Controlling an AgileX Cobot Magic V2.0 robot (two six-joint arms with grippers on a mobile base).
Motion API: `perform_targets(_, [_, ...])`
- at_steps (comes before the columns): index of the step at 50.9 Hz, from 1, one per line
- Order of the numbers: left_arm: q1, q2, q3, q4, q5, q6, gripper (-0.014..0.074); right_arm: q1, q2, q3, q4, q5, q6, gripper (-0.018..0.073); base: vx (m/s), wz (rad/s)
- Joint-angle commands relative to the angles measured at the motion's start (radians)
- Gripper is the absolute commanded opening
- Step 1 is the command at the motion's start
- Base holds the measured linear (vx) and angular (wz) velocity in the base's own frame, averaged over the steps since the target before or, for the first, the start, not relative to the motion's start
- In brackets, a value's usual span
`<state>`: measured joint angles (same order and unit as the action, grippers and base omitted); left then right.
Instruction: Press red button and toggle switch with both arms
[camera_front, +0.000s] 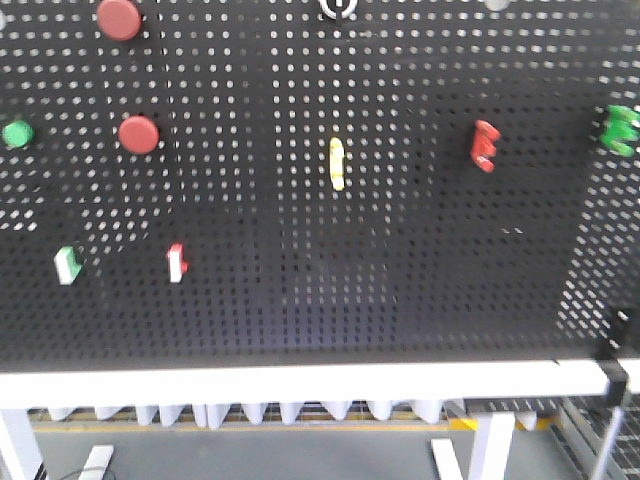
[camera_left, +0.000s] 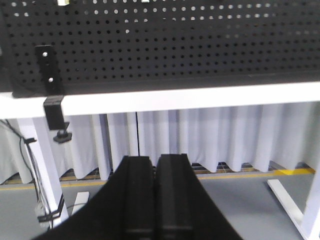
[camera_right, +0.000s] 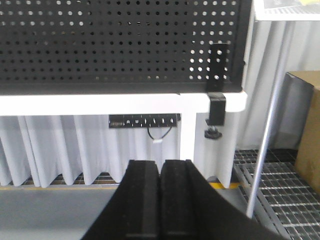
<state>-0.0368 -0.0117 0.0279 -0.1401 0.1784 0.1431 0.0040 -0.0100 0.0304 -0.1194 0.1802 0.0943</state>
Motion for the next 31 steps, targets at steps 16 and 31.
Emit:
perform_targets(16, [0.005,0.006,0.028,-0.011,-0.078,-0.004,0.0002,-0.007,-0.016,0.012,-0.003,-0.081,-0.005,-0.0003,0.29,0.01])
perform_targets(31, [0.005,0.006,0.028,-0.011,-0.078,-0.004,0.0002,-0.007,-0.016,0.012,-0.003,-0.081,-0.005,-0.0003,0.19,0.00])
